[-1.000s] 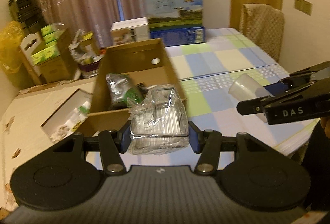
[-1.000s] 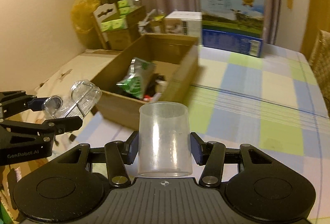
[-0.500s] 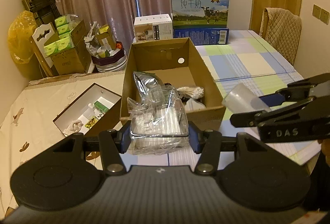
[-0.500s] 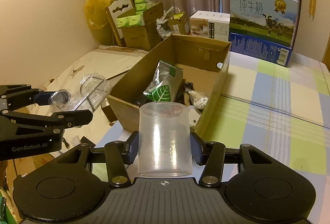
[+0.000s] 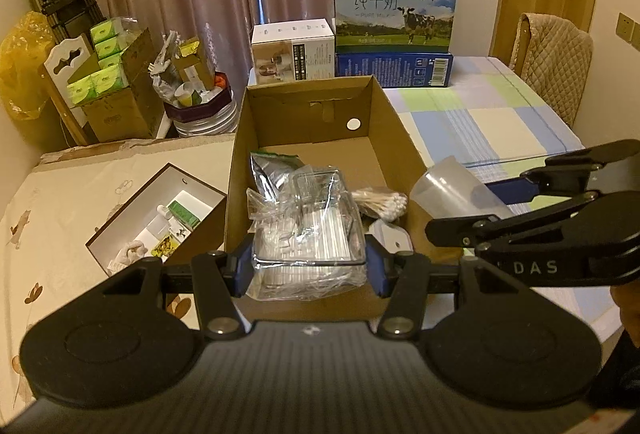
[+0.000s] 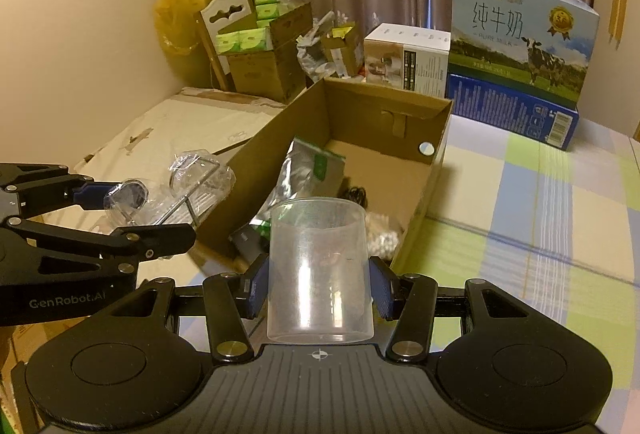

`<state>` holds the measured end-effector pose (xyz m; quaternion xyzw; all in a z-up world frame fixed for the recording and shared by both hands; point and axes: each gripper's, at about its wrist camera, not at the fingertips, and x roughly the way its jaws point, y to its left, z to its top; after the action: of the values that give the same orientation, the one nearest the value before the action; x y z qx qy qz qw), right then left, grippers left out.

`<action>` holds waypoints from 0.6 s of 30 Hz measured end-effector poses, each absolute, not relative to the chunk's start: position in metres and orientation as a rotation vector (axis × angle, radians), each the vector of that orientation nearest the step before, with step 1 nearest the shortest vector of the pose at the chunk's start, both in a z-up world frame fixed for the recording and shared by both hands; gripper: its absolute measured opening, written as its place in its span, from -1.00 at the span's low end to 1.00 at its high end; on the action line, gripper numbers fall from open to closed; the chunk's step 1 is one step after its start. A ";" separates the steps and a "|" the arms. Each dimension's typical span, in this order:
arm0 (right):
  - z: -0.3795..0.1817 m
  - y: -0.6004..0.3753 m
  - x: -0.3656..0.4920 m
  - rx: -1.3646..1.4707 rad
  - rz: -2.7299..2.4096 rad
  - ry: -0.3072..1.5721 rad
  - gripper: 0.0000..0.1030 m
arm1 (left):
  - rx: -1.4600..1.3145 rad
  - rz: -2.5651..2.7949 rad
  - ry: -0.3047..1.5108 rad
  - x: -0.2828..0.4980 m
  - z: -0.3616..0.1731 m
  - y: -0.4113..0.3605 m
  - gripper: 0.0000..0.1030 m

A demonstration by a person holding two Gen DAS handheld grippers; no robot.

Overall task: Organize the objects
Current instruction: 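Carry the wire rack and clear cup over the cardboard box with both tools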

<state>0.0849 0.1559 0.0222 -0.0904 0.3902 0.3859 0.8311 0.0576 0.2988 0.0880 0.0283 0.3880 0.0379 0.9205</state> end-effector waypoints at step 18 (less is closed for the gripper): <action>-0.006 0.212 0.205 -0.245 0.807 0.846 -0.05 | 0.060 0.024 0.851 0.201 0.064 0.338 -0.03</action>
<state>0.2054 0.2116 -0.0061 -0.1156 0.3981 0.3800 0.8269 0.2009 0.3379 0.0638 0.0290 0.4128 0.0118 0.9103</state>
